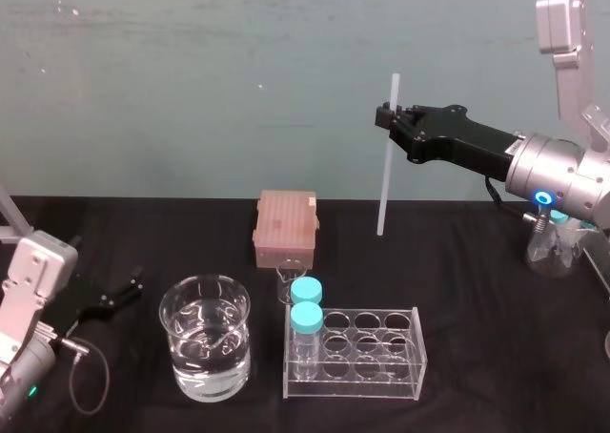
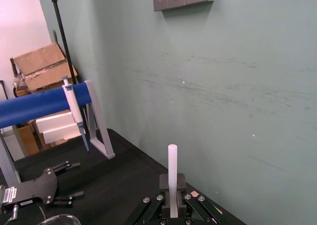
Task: Pick up the stirring rod with one hand, then place it down.
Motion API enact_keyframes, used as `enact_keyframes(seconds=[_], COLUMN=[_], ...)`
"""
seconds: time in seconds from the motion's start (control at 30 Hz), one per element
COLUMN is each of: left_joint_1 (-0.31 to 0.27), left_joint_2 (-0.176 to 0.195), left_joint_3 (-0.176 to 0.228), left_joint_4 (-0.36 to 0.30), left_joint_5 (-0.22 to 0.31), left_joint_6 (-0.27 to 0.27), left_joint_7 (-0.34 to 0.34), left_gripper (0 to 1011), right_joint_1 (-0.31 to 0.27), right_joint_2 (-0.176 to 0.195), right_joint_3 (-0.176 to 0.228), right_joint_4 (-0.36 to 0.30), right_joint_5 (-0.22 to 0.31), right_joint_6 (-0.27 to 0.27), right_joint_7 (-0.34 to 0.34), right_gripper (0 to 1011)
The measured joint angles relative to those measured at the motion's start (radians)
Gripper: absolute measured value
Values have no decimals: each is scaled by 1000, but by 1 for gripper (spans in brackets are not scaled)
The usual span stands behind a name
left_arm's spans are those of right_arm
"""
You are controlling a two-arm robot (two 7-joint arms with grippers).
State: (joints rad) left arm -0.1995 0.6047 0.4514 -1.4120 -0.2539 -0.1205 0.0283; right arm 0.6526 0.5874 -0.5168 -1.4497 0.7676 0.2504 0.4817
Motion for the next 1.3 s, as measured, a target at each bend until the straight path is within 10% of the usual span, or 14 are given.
enact_keyframes(seconds=[1.3], left_joint_1=[0], left_joint_2=[0], left_joint_3=[0], left_joint_4=[0], left_joint_5=[0], left_joint_6=[0], left_joint_7=[0], left_gripper=[1005], right_joint_1=[-1], right_joint_2=[1], right_joint_3=[0], right_joint_4=[-1], right_joint_5=[3], right_joint_6=[0], right_joint_7=[-3], right_gripper=[72])
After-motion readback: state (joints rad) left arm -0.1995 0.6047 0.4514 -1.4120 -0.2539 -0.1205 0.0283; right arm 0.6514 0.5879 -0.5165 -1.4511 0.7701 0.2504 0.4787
